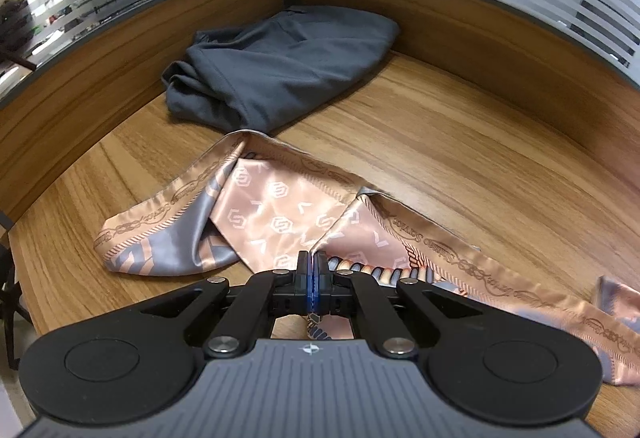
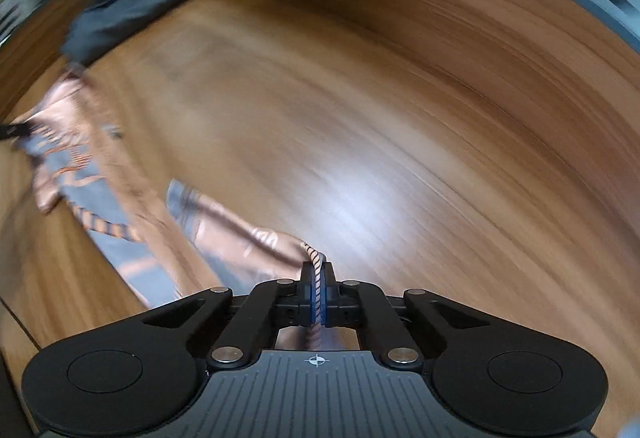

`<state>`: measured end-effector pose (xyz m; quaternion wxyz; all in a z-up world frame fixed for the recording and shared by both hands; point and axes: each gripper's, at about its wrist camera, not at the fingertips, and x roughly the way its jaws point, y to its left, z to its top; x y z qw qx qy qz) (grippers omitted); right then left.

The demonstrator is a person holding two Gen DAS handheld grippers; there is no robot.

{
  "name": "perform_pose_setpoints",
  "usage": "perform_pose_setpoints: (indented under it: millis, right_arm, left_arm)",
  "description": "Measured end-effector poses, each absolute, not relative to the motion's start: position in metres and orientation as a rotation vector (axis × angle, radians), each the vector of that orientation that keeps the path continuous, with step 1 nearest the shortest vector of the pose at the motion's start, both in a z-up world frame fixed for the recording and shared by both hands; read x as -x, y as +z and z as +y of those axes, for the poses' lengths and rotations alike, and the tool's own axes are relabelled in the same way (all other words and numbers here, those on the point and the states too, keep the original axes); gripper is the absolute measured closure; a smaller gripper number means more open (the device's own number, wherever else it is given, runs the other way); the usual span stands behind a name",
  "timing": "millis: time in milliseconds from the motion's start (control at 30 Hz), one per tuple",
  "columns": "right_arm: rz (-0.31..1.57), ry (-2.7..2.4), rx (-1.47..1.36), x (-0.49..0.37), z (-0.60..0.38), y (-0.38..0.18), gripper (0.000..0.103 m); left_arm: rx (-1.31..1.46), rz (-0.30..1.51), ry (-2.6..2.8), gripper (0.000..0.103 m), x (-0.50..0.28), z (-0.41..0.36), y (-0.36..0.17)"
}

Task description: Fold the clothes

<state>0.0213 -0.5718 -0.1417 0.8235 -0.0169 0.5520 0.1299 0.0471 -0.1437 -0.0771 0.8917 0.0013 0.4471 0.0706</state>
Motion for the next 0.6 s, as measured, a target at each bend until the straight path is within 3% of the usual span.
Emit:
perform_pose_setpoints:
  millis: [400,600]
  right_arm:
    - [1.332,0.026,-0.253,0.139,-0.662,-0.108,0.100]
    - [1.372,0.048,-0.435,0.218,-0.663,-0.056,0.099]
  left_arm:
    - [-0.014,0.946,-0.015,0.103,-0.017,-0.185,-0.071]
    - [-0.005,0.929,-0.081,0.103,-0.001,-0.191,-0.053]
